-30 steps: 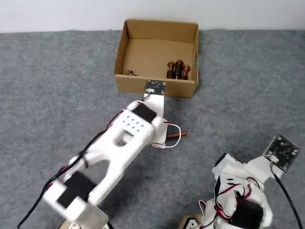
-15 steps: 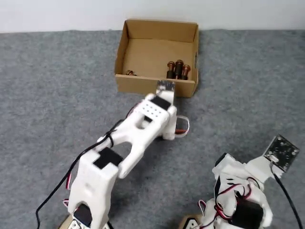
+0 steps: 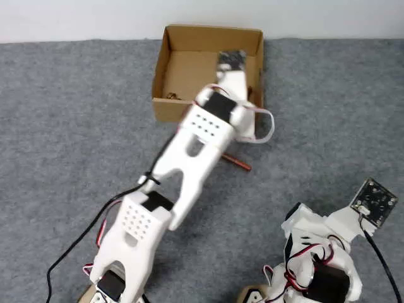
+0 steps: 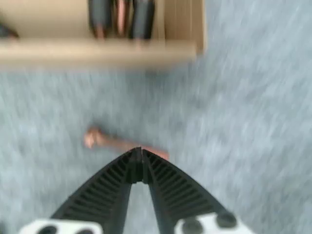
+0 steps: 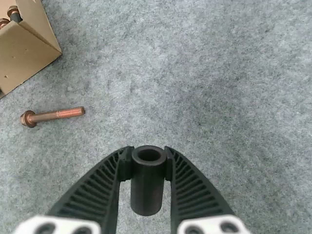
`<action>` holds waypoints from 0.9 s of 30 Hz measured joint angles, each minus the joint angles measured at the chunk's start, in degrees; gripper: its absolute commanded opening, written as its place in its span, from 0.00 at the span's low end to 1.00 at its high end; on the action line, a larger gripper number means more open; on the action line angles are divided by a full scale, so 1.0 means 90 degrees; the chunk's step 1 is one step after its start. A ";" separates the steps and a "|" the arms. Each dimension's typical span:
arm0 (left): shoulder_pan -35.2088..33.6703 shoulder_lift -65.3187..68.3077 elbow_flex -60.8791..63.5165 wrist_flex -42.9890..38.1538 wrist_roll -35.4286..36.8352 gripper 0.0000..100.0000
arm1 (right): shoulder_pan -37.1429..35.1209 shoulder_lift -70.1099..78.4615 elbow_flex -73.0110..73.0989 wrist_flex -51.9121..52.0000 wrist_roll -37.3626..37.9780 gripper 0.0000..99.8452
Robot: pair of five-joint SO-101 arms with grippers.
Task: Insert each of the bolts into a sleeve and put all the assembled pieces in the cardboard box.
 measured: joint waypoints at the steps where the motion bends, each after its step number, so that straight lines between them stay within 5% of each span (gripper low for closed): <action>1: 0.0088 0.0098 -0.0020 0.0215 0.0078 0.10 | 0.0000 0.0000 0.0000 0.0000 0.0000 0.01; 6: 0.0225 0.0547 -0.0020 0.0752 0.0391 0.23 | 0.0000 0.0000 0.0000 0.0000 0.0000 0.01; 27: -0.0371 0.1172 -0.0029 0.0283 0.0967 0.23 | 0.0000 0.0000 0.0000 0.0000 0.0000 0.01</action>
